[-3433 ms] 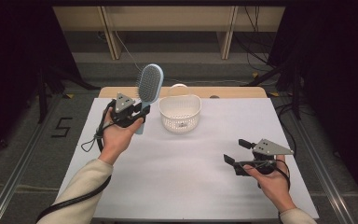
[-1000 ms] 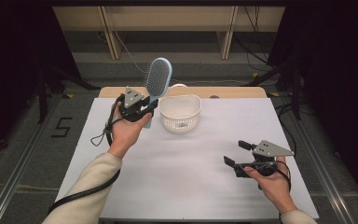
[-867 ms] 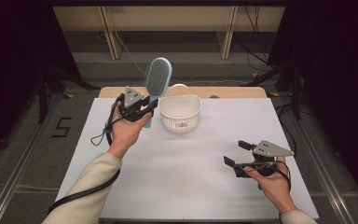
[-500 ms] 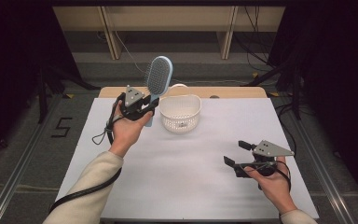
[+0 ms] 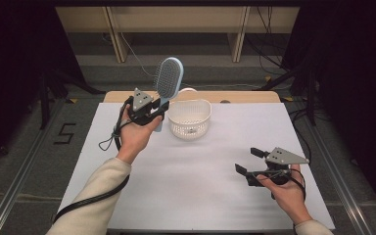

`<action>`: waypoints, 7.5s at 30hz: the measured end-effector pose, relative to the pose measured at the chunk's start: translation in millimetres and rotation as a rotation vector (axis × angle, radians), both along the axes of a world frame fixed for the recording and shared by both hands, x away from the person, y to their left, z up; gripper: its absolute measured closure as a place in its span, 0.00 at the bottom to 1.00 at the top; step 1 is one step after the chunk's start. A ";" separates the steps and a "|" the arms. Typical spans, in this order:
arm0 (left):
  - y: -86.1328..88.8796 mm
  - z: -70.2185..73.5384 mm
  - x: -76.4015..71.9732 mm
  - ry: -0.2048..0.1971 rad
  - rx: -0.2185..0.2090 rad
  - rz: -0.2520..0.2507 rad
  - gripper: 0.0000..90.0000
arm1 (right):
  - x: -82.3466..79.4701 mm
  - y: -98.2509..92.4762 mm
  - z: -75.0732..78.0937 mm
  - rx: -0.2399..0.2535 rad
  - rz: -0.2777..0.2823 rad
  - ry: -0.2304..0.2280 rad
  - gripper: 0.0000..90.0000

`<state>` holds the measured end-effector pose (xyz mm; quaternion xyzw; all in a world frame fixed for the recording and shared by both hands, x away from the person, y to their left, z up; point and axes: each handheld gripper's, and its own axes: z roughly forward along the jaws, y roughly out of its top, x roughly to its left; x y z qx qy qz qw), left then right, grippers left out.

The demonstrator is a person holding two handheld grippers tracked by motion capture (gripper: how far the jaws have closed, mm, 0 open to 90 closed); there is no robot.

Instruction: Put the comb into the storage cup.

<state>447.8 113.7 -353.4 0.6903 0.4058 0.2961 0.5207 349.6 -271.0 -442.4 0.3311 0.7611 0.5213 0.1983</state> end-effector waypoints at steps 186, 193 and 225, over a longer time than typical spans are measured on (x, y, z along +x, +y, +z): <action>-53.6 6.8 51.1 0.021 -0.065 -0.037 0.77 | -1.2 -1.5 -0.5 0.006 0.004 0.005 0.18; -54.5 5.2 52.8 0.024 -0.064 -0.038 0.77 | -1.1 -1.4 -0.6 0.006 0.006 0.006 0.18; -61.2 1.6 60.5 0.030 -0.064 -0.042 0.77 | -1.3 -1.6 -0.7 0.011 0.007 0.007 0.18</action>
